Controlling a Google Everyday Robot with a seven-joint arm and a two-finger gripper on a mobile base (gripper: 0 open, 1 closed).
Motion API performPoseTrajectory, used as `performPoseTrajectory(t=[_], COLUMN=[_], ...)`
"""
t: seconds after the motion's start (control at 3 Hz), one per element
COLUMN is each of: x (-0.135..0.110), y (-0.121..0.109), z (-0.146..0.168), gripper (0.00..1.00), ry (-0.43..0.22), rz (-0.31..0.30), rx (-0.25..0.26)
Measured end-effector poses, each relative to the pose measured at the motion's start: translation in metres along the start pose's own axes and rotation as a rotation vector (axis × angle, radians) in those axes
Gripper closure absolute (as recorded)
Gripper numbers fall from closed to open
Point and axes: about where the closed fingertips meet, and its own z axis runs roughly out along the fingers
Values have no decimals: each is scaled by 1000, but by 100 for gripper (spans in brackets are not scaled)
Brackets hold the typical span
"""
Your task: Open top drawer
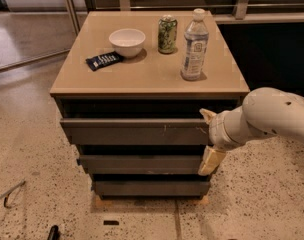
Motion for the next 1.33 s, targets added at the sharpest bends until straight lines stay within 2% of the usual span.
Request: performPoseTrajectory(t=[0.67,1.0,1.33], x=[-7,-12,-13], y=[-10,-31,-31], z=[39,62,64], gripper=[0,0,0], ry=[-14,-16,-16], rz=[-21,-45,-43], rx=[-43,-42,-56])
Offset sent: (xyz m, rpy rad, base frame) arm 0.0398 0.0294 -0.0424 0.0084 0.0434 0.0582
